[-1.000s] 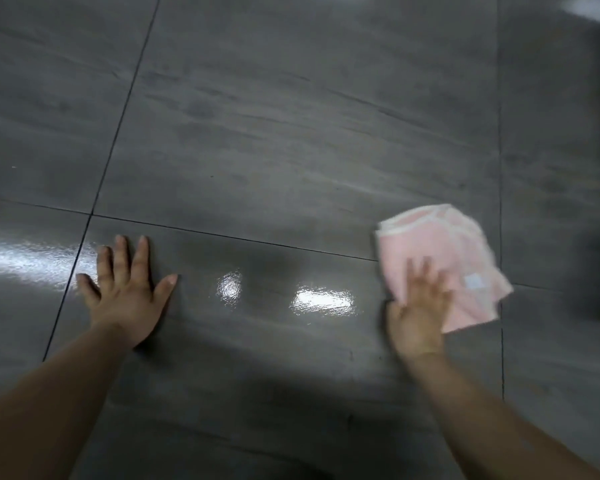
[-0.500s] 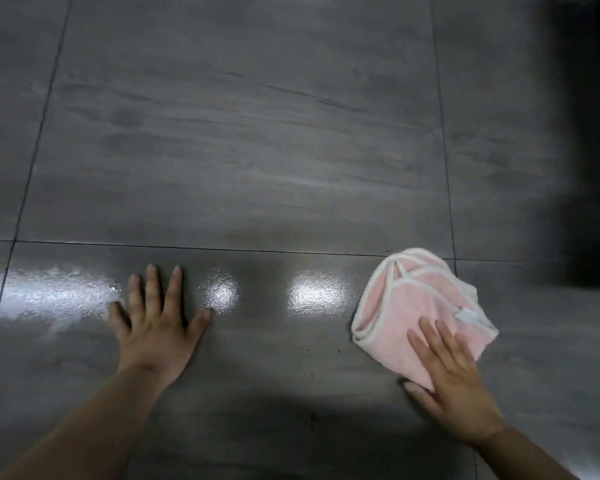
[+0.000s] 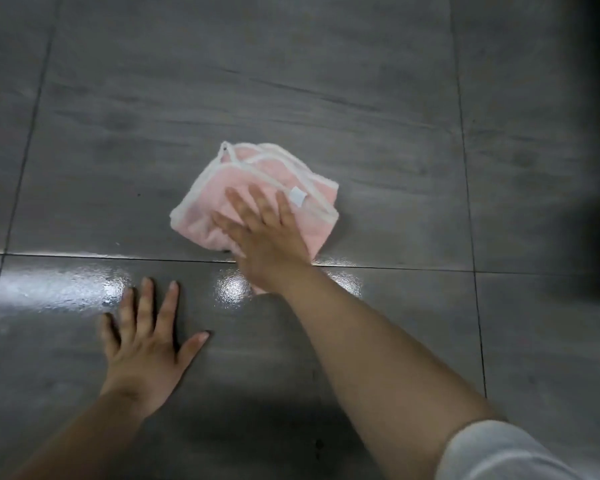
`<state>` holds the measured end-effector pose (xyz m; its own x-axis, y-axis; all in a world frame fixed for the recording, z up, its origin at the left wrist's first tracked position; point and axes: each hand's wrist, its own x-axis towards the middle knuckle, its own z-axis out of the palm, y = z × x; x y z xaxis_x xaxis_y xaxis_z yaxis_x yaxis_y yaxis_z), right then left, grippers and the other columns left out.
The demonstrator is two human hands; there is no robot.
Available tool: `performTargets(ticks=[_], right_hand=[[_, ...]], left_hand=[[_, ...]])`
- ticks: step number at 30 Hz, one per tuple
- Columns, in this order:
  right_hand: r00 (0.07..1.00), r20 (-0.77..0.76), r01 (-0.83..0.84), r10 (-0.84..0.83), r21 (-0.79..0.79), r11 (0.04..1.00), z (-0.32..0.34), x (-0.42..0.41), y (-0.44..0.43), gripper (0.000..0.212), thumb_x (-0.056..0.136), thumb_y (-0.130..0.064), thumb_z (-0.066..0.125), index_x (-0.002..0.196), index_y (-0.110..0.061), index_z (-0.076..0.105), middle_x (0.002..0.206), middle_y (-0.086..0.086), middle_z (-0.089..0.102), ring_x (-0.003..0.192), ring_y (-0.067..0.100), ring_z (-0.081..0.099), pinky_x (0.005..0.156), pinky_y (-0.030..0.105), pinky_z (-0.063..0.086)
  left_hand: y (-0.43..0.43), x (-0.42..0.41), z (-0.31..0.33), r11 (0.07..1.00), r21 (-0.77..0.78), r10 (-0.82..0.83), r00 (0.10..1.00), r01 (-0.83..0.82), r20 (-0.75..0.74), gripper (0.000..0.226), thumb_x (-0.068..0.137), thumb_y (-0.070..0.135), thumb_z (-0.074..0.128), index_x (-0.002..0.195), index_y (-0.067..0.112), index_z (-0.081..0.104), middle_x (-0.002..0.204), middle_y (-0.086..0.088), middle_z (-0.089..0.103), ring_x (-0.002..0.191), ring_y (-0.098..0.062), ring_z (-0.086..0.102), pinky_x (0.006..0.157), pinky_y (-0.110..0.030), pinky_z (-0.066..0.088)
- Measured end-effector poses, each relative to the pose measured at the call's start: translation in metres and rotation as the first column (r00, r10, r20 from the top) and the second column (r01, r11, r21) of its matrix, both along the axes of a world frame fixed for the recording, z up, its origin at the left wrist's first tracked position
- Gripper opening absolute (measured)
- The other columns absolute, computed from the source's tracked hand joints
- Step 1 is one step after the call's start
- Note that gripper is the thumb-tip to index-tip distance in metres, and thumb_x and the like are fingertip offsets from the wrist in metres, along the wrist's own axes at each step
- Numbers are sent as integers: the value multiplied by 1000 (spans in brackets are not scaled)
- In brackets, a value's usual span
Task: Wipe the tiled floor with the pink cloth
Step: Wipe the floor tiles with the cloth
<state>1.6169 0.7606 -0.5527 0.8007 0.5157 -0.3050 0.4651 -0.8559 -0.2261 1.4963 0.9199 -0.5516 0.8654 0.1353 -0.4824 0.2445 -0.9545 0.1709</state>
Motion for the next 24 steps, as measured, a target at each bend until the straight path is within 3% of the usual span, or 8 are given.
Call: performTargets(ticks=[4,9,11,15,18,20,22,24], right_hand=[[913,222,321,-342,124,939,-8,37,-104,66,79,-41,21,138,-18,40,151,12,26,141,34,21,114,44,5],[638,119,768,-761,-17,641,1,57,-127,63,87,-41,25,146,-21,23,157,6,5,144,30,1,115,45,-1],[684,98,728,-723,-42,684,3,58,-77,53,97,-36,29,147,-25,16,158,2,-2,144,30,-6,115,48,-6],[976,-20,217,-219,-54,975,5,2,25,55,98,-38,27,147,-33,4,156,-5,-15,141,28,-21,108,47,-23],[997,67,-49,46,53,997,-8,-44,22,54,90,-34,35,143,-30,28,157,0,13,143,27,1,108,42,-22],[985,174,-5,-3,47,999,-15,-61,-32,57,75,-35,38,132,-28,45,146,3,41,138,25,20,111,39,-5],[961,200,190,-192,26,981,-18,-81,-112,61,75,-34,39,135,-30,34,150,1,31,142,20,7,112,35,-1],[897,258,372,-360,-1,928,-12,-107,-191,59,79,-32,36,137,-30,24,148,10,32,139,30,15,110,37,7]], left_hand=[[28,9,-1,969,55,-230,964,239,-136,84,79,72,3,131,18,39,132,-20,50,122,-32,27,110,-26,-15],[37,10,-5,945,45,-317,941,324,-121,81,79,72,1,131,21,37,133,-14,49,123,-32,27,111,-31,-13],[39,9,-8,942,64,-322,942,328,-95,82,78,72,0,131,22,37,136,-11,39,127,-31,21,111,-30,-13],[36,12,-9,949,68,-305,950,309,-62,82,79,72,0,128,19,40,133,-15,45,125,-34,22,110,-33,-6],[33,12,-9,940,88,-320,942,328,-101,82,80,71,2,124,17,45,121,-22,59,116,-34,33,96,-41,16],[32,11,-8,940,94,-314,940,328,-137,86,79,72,3,130,16,43,122,-23,59,117,-39,43,90,-43,20],[30,12,-1,961,69,-263,960,270,-97,94,71,79,-4,135,17,28,134,-19,49,122,-41,45,95,-43,16],[28,11,1,969,73,-232,971,236,-63,110,46,89,-19,134,26,2,151,-5,17,140,-33,19,104,-39,2]])
